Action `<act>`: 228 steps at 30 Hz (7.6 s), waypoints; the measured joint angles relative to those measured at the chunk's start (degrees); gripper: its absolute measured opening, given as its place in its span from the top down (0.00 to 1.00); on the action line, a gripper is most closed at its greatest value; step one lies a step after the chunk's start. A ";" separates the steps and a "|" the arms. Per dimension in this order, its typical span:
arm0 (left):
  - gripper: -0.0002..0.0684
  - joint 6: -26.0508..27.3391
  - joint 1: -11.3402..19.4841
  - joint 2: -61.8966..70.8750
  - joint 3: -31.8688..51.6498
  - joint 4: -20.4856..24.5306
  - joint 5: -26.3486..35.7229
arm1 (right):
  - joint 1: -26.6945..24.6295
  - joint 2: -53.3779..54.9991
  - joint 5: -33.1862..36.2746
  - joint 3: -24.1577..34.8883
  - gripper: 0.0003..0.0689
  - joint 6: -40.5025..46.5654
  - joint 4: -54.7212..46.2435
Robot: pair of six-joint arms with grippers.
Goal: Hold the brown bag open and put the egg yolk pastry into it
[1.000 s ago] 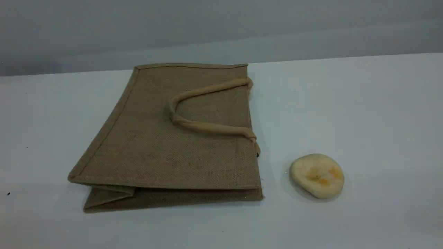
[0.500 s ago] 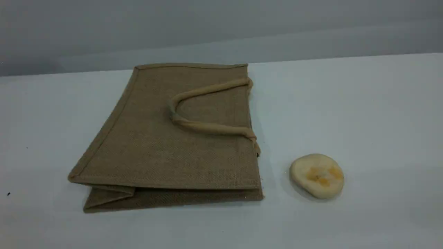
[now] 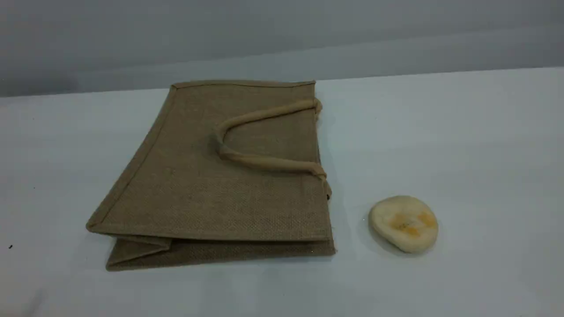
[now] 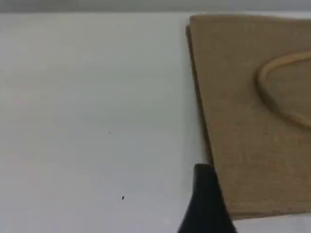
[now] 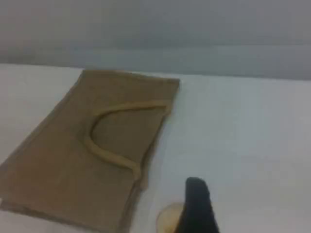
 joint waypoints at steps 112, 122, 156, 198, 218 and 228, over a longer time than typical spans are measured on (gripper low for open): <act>0.88 16.56 -13.84 63.93 -55.88 -25.42 16.68 | 8.59 66.77 -8.52 -7.49 0.33 -53.76 57.99; 0.88 16.33 -13.84 62.74 -55.88 -25.29 18.77 | 8.59 78.86 -7.76 -10.81 0.33 -63.45 64.58; 0.88 19.50 -13.84 62.79 -58.60 -25.57 22.11 | 8.53 87.69 -4.14 -14.79 0.91 -63.29 64.41; 0.88 31.65 -15.51 62.24 -66.67 -33.97 28.74 | 8.53 51.14 -3.89 -14.74 0.95 -46.52 42.66; 0.88 31.66 -15.51 58.77 -66.72 -33.92 28.92 | 13.66 56.13 3.78 -14.79 0.95 -48.99 51.11; 0.88 31.64 -15.51 58.77 -66.72 -33.92 28.87 | 22.34 61.68 -9.03 -15.04 0.95 -60.46 64.34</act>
